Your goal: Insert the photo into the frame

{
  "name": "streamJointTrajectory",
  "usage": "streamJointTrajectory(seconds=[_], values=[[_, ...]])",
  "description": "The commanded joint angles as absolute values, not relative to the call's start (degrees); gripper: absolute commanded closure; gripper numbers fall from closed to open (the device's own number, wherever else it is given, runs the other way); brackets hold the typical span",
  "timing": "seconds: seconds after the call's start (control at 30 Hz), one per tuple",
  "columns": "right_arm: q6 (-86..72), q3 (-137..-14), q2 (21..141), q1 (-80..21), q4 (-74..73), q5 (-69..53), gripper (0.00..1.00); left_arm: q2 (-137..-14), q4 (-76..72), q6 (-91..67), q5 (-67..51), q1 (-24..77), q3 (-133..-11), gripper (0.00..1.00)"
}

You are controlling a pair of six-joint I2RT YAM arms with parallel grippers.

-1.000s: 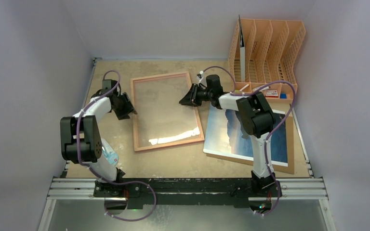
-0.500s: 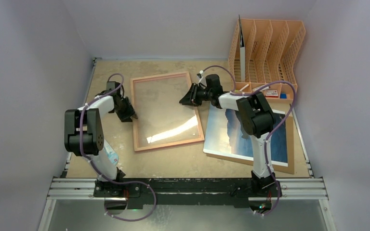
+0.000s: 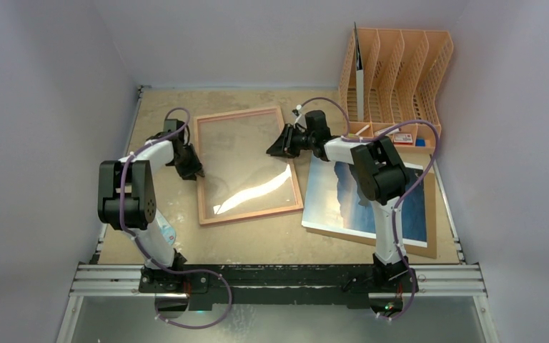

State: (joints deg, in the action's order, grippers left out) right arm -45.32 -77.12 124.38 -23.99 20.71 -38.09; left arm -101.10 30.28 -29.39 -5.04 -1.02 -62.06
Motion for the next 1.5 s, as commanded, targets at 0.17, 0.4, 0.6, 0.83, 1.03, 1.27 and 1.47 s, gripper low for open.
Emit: streamJointTrajectory(seconds=[0.17,0.4,0.6,0.83,1.03,1.27,1.47], values=[[-41.4,-78.6,117.1,-24.0,15.8,-34.1,0.56,-102.3,33.7,-28.9,1.9,-1.0,-64.2,0.83],[-38.9,-76.9,113.1,-21.7,11.5,-27.1,0.53,-102.0,33.2,-28.5,-0.3,-1.0,-64.2,0.82],[-34.6,-76.8,109.5,-20.5,5.1,-14.9,0.53,-101.5,32.8,-27.7,-5.6,-1.0,-65.4,0.72],[-29.6,-75.8,108.1,-20.8,4.9,-7.7,0.47,-99.7,33.4,-27.3,-9.0,-1.0,-67.2,0.51],[-27.2,-73.7,107.2,-22.3,5.6,-7.8,0.35,-98.1,33.8,-27.3,-10.0,-1.0,-68.3,0.44],[-26.3,-68.4,105.6,-23.9,5.9,-9.7,0.29,-93.5,34.6,-27.7,-8.4,-1.0,-66.8,0.41],[-26.9,-63.1,103.8,-25.5,6.6,-12.3,0.29,-89.8,33.1,-29.1,-7.3,-1.0,-61.4,0.4]])
